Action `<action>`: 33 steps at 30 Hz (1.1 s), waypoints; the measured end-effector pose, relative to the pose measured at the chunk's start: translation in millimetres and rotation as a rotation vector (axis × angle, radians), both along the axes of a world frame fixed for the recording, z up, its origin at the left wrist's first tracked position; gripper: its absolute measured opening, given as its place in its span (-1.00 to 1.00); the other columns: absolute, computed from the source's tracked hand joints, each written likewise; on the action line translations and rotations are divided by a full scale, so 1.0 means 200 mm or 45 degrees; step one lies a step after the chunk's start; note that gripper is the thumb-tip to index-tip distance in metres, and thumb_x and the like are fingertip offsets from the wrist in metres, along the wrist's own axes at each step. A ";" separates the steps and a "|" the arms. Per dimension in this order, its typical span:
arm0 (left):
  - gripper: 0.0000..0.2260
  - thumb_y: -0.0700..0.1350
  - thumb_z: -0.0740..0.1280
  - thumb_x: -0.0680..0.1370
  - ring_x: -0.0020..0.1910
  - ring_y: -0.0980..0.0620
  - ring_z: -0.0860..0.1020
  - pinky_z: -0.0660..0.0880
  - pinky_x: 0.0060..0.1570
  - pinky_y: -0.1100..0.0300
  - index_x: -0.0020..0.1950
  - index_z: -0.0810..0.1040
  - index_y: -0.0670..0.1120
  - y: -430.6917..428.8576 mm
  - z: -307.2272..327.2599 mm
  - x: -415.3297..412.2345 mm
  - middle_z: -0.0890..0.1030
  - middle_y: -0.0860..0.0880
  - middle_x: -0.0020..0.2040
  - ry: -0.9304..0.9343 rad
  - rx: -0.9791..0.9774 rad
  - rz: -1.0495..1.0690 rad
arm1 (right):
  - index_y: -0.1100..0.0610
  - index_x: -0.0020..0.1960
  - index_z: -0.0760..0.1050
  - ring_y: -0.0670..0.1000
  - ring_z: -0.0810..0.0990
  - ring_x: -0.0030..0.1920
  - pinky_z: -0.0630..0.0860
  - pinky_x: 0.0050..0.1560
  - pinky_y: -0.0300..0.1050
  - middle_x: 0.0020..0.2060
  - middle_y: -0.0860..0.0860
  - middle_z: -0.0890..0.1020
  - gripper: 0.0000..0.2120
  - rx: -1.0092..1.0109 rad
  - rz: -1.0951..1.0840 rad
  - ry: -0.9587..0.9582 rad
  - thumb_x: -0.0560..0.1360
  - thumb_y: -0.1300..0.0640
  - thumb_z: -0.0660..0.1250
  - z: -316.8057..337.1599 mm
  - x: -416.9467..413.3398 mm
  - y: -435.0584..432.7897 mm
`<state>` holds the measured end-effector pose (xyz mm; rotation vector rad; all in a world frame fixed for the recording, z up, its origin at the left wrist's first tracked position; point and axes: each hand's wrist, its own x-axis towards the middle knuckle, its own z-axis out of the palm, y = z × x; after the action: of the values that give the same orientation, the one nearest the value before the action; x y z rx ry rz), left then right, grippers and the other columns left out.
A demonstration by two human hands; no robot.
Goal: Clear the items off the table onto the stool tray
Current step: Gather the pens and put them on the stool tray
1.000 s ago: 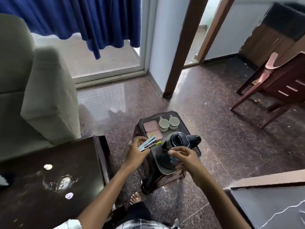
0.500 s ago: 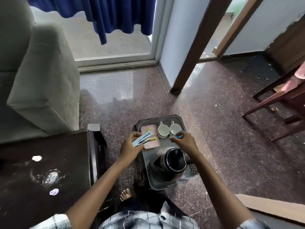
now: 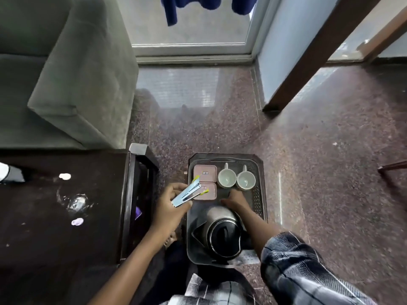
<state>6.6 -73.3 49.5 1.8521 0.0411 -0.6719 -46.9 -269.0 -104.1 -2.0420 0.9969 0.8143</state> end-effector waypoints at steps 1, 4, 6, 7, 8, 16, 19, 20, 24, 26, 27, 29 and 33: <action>-0.64 -0.41 0.36 0.40 -0.23 0.11 0.48 0.41 -0.25 0.33 -0.08 0.48 0.06 0.00 -0.01 -0.01 0.55 0.02 -0.18 0.008 0.019 0.019 | 0.21 0.17 0.51 0.13 0.57 0.16 0.51 0.09 -0.05 0.17 0.18 0.60 -0.58 -0.003 -0.001 0.009 0.36 0.07 0.40 -0.03 0.00 0.00; -0.64 -0.42 0.36 0.40 -0.24 0.12 0.50 0.42 -0.30 0.42 -0.10 0.48 0.06 0.00 -0.01 -0.04 0.57 -0.01 -0.18 0.030 0.035 0.088 | 0.21 0.18 0.50 0.16 0.57 0.17 0.51 0.08 -0.02 0.17 0.20 0.59 -0.52 0.003 -0.026 0.017 0.32 0.04 0.44 -0.05 0.02 0.01; -0.63 -0.43 0.36 0.39 -0.23 0.10 0.51 0.45 -0.24 0.33 -0.09 0.48 0.05 -0.01 -0.01 -0.04 0.58 -0.02 -0.18 0.046 0.032 0.121 | 0.21 0.19 0.48 0.16 0.55 0.19 0.49 0.10 -0.02 0.19 0.20 0.57 -0.45 0.020 -0.032 -0.006 0.29 0.01 0.49 -0.06 0.03 0.01; -0.63 -0.44 0.36 0.39 -0.22 0.09 0.52 0.47 -0.19 0.26 -0.09 0.48 0.05 -0.01 -0.01 -0.04 0.57 -0.03 -0.18 0.051 0.026 0.137 | 0.21 0.20 0.46 0.17 0.53 0.20 0.47 0.11 -0.03 0.21 0.20 0.56 -0.43 0.024 -0.029 -0.016 0.28 -0.01 0.51 -0.07 0.03 0.01; -0.63 -0.45 0.35 0.39 -0.21 0.08 0.52 0.48 -0.16 0.19 -0.09 0.48 0.04 -0.01 -0.01 -0.04 0.57 -0.03 -0.18 0.056 0.021 0.154 | 0.21 0.21 0.45 0.16 0.52 0.21 0.46 0.11 -0.04 0.22 0.19 0.55 -0.40 0.027 -0.025 -0.008 0.28 -0.02 0.51 -0.07 0.04 0.02; -0.66 -0.41 0.37 0.40 -0.25 0.10 0.51 0.45 -0.25 0.36 -0.08 0.48 0.04 -0.01 -0.01 -0.03 0.57 0.00 -0.22 0.061 0.036 0.141 | 0.25 0.24 0.42 0.18 0.49 0.27 0.47 0.17 0.00 0.26 0.20 0.51 -0.53 -0.017 -0.029 0.082 0.38 0.15 0.41 -0.12 0.04 0.00; -0.67 -0.40 0.37 0.41 -0.26 0.12 0.51 0.42 -0.33 0.45 -0.07 0.48 0.04 0.00 -0.01 -0.02 0.57 0.02 -0.23 0.055 0.047 0.097 | 0.19 0.22 0.46 0.15 0.52 0.25 0.49 0.16 0.01 0.23 0.16 0.55 -0.59 -0.029 -0.054 0.095 0.39 0.13 0.38 -0.14 0.02 -0.01; -0.67 -0.39 0.37 0.41 -0.26 0.12 0.51 0.41 -0.33 0.46 -0.06 0.49 0.04 0.00 -0.01 -0.02 0.57 0.02 -0.22 0.051 0.054 0.078 | 0.19 0.20 0.48 0.15 0.54 0.23 0.50 0.15 0.01 0.21 0.16 0.57 -0.61 -0.028 -0.060 0.095 0.40 0.14 0.36 -0.14 0.01 -0.01; -0.64 -0.40 0.37 0.39 -0.25 0.12 0.52 0.41 -0.32 0.46 -0.09 0.48 0.07 -0.01 -0.04 -0.01 0.57 0.03 -0.20 0.026 0.089 0.029 | 0.17 -0.03 0.59 0.21 0.64 0.02 0.56 0.01 0.05 -0.02 0.21 0.65 -0.80 -0.070 -0.182 0.000 0.39 0.21 0.27 -0.05 0.00 -0.06; -0.63 -0.42 0.36 0.39 -0.27 0.11 0.50 0.40 -0.32 0.44 -0.10 0.47 0.06 -0.03 -0.05 0.00 0.56 0.00 -0.20 0.027 0.082 -0.009 | 0.15 -0.30 0.53 0.18 0.63 -0.24 0.59 -0.18 0.01 -0.30 0.18 0.62 -0.85 0.034 -0.330 -0.199 0.41 0.26 0.26 0.09 0.02 -0.08; -0.62 -0.44 0.36 0.38 -0.27 0.10 0.50 0.39 -0.33 0.44 -0.10 0.47 0.06 -0.04 -0.07 0.00 0.56 -0.02 -0.19 0.027 0.074 -0.025 | 0.14 -0.35 0.50 0.13 0.58 -0.35 0.57 -0.30 -0.07 -0.39 0.14 0.58 -0.80 0.159 -0.422 -0.295 0.43 0.28 0.25 0.18 0.03 -0.08; -0.60 -0.46 0.35 0.37 -0.26 0.09 0.50 0.39 -0.31 0.42 -0.11 0.46 0.06 -0.06 -0.09 0.00 0.57 -0.02 -0.19 0.019 0.073 -0.057 | 0.20 -0.25 0.53 0.02 0.55 -0.41 0.51 -0.43 -0.22 -0.40 0.09 0.57 -0.84 0.614 -0.591 -0.425 0.49 0.28 0.25 0.38 0.03 -0.05; -0.58 -0.44 0.36 0.36 -0.23 0.13 0.53 0.40 -0.24 0.42 -0.14 0.44 0.11 -0.08 -0.13 -0.02 0.57 0.08 -0.19 -0.016 0.122 -0.118 | 0.27 -0.08 0.58 -0.01 0.62 -0.37 0.61 -0.32 -0.20 -0.33 0.11 0.64 -0.93 1.129 -0.655 -0.457 0.47 0.30 0.34 0.61 -0.03 0.00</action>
<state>3.1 -90.2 23.6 1.9598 -0.0212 -0.7331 -52.0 -268.9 18.4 -1.0496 0.7132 0.4549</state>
